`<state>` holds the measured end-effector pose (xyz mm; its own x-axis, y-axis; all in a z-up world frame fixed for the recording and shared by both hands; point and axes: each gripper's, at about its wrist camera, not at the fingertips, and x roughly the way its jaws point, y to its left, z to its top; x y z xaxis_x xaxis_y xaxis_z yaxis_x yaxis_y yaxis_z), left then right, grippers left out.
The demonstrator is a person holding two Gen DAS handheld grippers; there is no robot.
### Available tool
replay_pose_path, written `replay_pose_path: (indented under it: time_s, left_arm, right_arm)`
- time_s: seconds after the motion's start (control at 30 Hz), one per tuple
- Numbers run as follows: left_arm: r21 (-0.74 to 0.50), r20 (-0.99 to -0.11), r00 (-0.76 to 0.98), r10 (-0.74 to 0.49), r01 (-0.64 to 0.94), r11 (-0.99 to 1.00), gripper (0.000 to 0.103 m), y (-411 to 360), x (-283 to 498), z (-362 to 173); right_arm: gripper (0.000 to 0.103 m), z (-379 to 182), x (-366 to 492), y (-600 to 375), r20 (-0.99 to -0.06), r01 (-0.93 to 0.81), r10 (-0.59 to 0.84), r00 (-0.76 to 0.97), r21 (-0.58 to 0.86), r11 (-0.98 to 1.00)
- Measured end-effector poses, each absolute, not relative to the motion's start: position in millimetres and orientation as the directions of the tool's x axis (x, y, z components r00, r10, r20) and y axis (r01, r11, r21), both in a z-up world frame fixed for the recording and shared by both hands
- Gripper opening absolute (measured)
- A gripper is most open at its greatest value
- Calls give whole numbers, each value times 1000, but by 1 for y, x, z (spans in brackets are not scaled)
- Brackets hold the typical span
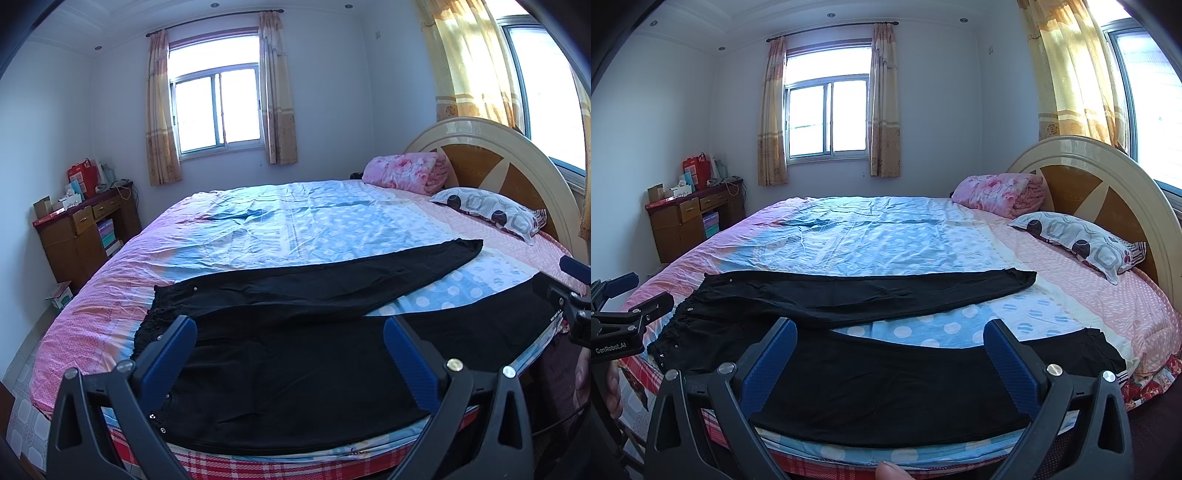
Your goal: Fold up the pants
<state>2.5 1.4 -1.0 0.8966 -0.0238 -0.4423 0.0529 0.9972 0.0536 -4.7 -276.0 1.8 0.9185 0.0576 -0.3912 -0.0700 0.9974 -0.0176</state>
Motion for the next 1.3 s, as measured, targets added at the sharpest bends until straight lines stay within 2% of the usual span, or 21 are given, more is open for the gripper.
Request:
replay_pose_path:
  time_s: [0.37,0.87,1.3]
  left_arm:
    - [57,-467,884,-19,52,997,103,1,10,-13]
    - [102,-546,837,-11,79,992,103,-4,54,-60]
    - [191,-609,764,214,-121,974,103,117,151,-85]
  right_arm:
    - [102,-11,0,-271,-417,-72,48,907,-41,997]
    - [102,-50,44,-277,-528,-41,7,849,-54,998]
    - [102,-80,122,-287,-619,-32,-28,785,-86,996]
